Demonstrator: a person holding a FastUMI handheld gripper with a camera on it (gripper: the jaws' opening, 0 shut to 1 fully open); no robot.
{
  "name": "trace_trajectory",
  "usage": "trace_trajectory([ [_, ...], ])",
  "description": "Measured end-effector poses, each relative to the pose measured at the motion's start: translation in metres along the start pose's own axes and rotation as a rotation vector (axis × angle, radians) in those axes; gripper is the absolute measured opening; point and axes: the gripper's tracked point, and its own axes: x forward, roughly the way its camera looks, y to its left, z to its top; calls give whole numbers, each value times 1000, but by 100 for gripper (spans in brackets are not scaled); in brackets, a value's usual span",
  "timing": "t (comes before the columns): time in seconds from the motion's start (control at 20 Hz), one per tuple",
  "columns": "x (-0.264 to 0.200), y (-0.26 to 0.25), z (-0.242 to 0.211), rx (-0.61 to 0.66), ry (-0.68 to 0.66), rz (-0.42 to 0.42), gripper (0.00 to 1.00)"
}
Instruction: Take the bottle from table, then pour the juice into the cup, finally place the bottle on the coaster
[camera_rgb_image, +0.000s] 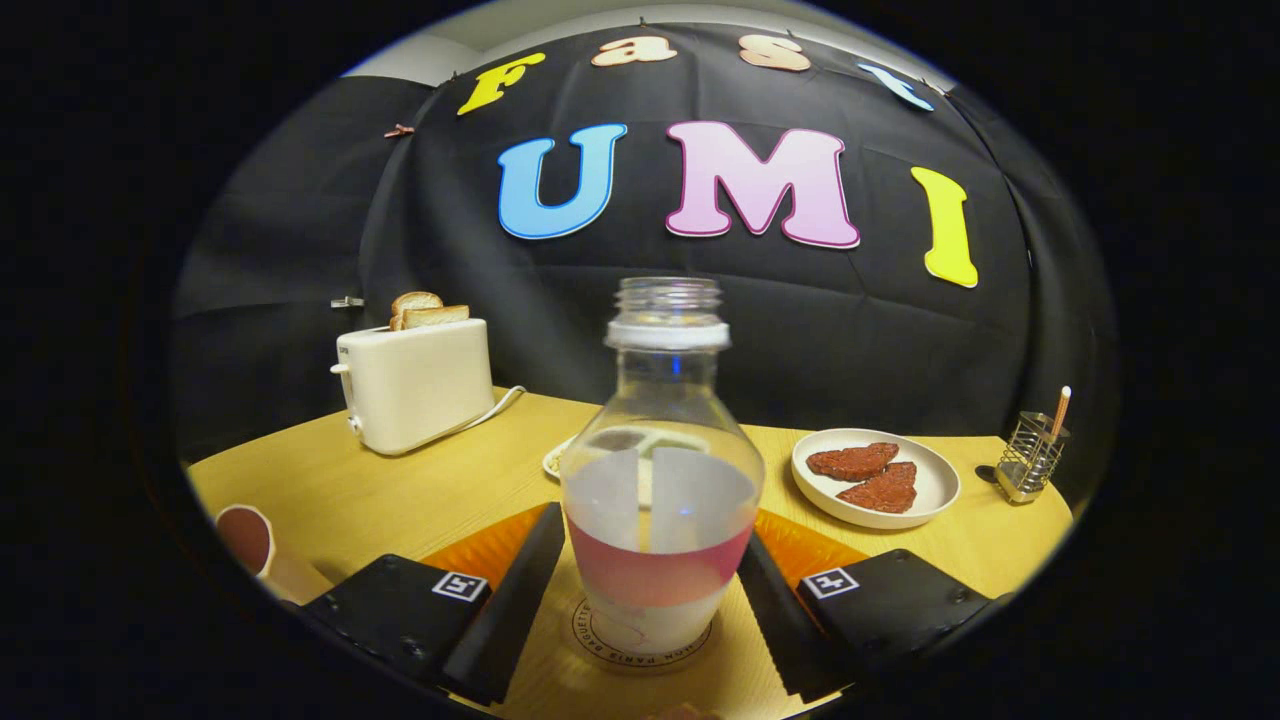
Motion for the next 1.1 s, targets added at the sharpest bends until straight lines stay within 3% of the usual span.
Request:
trace_trajectory([
  [0.3, -27, 7, 32, -61, -66, 7, 98],
  [0.6, -52, -21, 48, 6, -55, -70, 98],
  [0.9, -112, -34, 106, 33, -95, -139, 98],
  [1.1, -182, -37, 175, 29, -162, -234, 97],
])
